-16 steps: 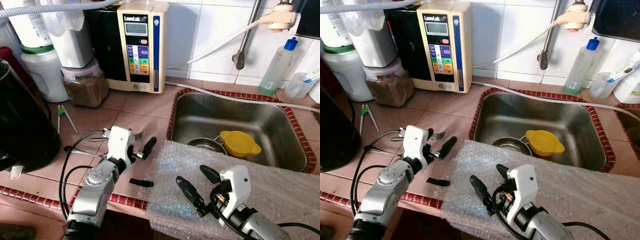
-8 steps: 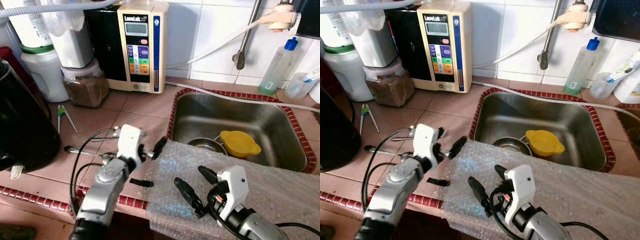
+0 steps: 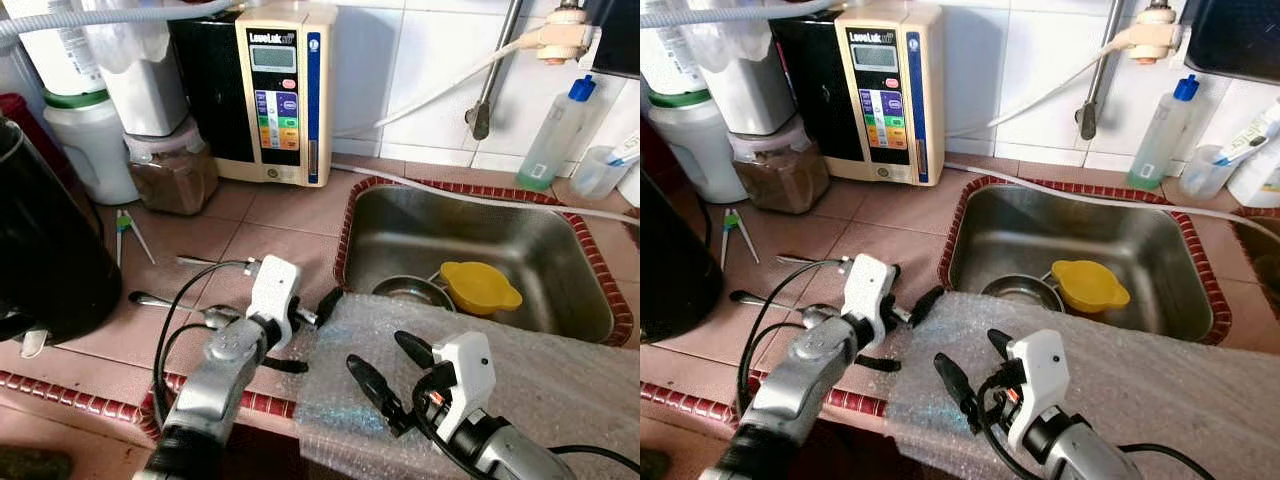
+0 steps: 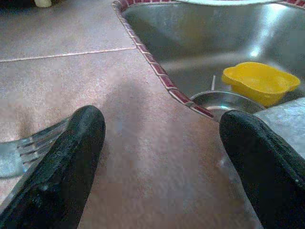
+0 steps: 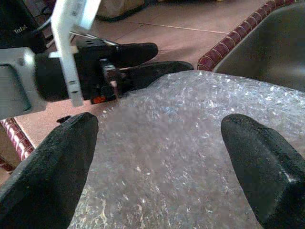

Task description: Kitchen organization

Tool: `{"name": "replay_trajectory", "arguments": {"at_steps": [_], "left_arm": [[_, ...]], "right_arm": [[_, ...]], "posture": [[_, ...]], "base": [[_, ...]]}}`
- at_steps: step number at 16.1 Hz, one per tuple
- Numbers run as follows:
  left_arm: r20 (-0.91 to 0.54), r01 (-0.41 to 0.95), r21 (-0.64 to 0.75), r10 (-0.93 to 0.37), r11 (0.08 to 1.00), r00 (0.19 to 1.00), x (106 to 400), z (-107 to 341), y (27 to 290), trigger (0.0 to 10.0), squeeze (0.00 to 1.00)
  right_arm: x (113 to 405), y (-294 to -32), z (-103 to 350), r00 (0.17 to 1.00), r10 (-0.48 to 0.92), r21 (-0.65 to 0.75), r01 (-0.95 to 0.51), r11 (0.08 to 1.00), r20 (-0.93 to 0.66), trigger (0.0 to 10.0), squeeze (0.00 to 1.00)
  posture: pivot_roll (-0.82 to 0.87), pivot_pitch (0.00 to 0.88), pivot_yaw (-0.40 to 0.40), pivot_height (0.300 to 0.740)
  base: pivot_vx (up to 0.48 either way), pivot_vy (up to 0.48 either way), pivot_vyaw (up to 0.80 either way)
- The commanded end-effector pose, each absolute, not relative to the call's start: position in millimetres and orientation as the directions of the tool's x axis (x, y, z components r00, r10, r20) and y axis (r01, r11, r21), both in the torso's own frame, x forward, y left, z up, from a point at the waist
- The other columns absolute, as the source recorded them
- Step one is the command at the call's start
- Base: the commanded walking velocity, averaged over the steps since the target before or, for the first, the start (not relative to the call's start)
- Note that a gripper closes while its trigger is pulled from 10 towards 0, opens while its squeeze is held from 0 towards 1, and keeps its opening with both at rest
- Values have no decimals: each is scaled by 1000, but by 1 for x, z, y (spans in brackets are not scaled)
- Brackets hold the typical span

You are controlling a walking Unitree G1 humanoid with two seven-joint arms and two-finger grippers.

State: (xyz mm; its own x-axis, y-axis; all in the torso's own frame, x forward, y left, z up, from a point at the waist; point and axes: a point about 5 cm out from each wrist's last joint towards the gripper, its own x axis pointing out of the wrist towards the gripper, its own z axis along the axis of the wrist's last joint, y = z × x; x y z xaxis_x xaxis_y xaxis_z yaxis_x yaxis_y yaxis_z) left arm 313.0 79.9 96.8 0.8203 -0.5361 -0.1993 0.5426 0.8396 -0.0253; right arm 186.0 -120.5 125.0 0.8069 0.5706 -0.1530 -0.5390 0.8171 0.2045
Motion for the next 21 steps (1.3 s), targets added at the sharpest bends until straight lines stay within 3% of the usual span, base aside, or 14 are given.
{"name": "replay_trajectory", "arguments": {"at_steps": [1, 4, 14, 16, 20, 21], "left_arm": [[-237, 534, -22, -524, 845, 818, 312, 88, 80, 10000, 0], [-204, 503, -24, -496, 864, 844, 319, 92, 73, 10000, 0], [-101, 597, -60, -600, 800, 794, 330, 113, 33, 10000, 0], [-73, 592, -48, -594, 805, 802, 332, 118, 34, 10000, 0], [30, 464, 11, -464, 886, 885, 346, 135, 63, 10000, 0], [52, 403, 43, -405, 914, 913, 352, 140, 76, 10000, 627]], "right_arm": [[186, -121, 128, 814, 562, 188, -535, 824, -145, 10000, 0], [186, -121, 129, 819, 556, 182, -531, 828, -140, 10000, 0], [187, -121, 130, 817, 560, 179, -535, 826, -141, 10000, 0], [187, -121, 131, 818, 558, 180, -533, 827, -141, 10000, 0], [186, -120, 131, 818, 558, 185, -532, 826, -139, 10000, 0], [186, -120, 131, 816, 561, 184, -535, 824, -139, 10000, 0]], "posture": [[9, 50, 47, 740], [2, 51, 50, 740], [-4, 48, 45, 740], [-6, 49, 47, 740], [5, 54, 45, 740], [7, 54, 43, 740]], "base": [[0, 0, 0], [0, 0, 0], [0, 0, 0], [0, 0, 0], [0, 0, 0], [0, 0, 0]]}}
